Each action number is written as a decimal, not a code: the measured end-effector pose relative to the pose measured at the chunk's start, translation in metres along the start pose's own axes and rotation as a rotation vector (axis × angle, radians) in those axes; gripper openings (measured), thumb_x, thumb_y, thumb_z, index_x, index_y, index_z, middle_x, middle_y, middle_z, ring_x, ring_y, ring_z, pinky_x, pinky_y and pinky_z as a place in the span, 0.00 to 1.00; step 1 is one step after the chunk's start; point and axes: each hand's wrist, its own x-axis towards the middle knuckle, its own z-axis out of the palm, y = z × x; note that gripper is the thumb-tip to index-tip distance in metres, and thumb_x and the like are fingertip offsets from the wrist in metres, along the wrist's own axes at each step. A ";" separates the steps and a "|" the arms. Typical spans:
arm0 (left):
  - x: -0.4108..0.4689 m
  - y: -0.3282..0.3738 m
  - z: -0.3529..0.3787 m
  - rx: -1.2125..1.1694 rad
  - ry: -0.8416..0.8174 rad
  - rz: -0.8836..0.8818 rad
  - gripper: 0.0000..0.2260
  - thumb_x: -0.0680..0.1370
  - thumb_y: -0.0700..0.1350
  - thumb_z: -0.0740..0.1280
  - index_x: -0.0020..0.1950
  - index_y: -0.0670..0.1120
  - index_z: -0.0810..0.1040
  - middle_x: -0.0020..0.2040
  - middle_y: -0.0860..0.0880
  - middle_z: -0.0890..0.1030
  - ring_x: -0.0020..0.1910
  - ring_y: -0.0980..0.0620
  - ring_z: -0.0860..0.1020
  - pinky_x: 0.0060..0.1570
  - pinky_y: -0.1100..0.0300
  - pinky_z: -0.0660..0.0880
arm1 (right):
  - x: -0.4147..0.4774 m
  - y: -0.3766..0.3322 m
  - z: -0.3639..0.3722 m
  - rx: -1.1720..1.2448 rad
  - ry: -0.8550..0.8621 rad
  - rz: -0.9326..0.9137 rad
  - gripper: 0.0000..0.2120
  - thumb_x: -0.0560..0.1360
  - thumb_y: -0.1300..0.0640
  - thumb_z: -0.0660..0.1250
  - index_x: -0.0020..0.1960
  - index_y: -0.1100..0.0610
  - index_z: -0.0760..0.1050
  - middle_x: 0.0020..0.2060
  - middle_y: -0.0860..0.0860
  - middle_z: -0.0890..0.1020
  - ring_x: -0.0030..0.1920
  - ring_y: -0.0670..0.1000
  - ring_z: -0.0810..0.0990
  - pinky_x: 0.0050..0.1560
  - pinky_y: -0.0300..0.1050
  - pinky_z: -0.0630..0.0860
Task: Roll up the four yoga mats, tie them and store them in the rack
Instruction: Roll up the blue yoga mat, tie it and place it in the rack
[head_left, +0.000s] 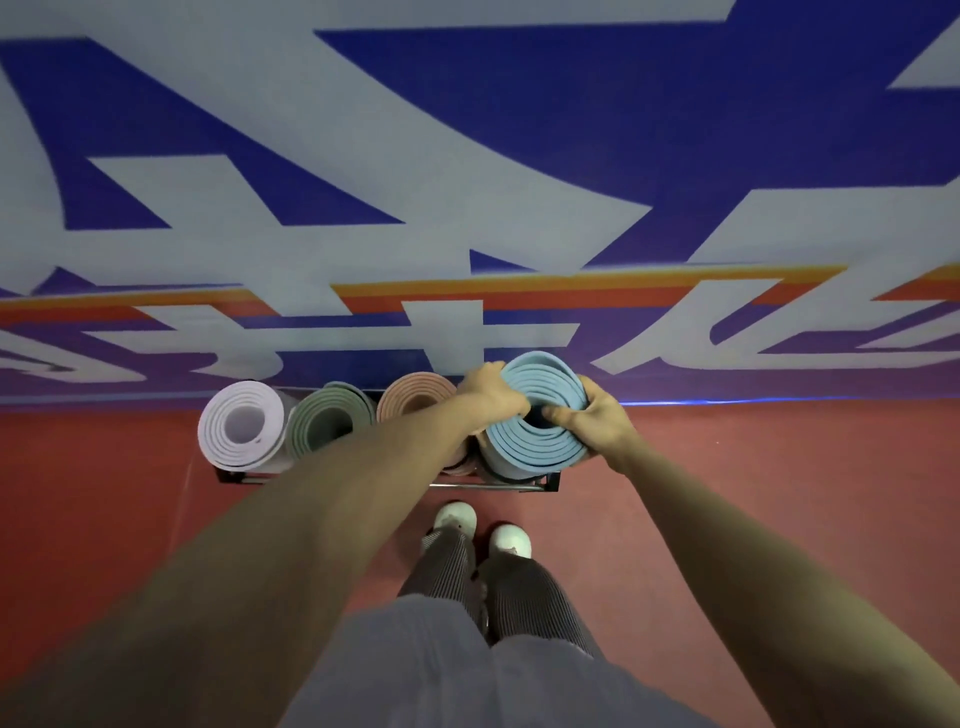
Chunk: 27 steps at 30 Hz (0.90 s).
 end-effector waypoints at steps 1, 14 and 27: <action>0.002 -0.004 0.006 0.036 0.006 0.011 0.19 0.68 0.43 0.74 0.58 0.45 0.77 0.47 0.48 0.80 0.43 0.49 0.79 0.37 0.59 0.74 | 0.001 0.006 0.000 0.003 -0.008 0.003 0.16 0.72 0.56 0.72 0.56 0.45 0.72 0.50 0.51 0.81 0.49 0.54 0.82 0.38 0.51 0.81; 0.034 -0.069 0.041 -0.013 0.133 0.118 0.30 0.78 0.48 0.67 0.77 0.53 0.56 0.62 0.43 0.76 0.57 0.42 0.77 0.54 0.51 0.74 | 0.060 0.048 0.042 -0.031 -0.034 0.093 0.30 0.70 0.48 0.73 0.68 0.47 0.64 0.56 0.51 0.77 0.55 0.55 0.78 0.54 0.60 0.77; 0.059 -0.095 0.051 0.485 0.290 0.150 0.23 0.77 0.56 0.65 0.65 0.44 0.66 0.66 0.46 0.71 0.63 0.45 0.70 0.57 0.53 0.67 | 0.081 0.056 0.062 -0.455 0.001 -0.011 0.28 0.75 0.58 0.68 0.72 0.55 0.64 0.62 0.56 0.76 0.62 0.57 0.73 0.59 0.44 0.68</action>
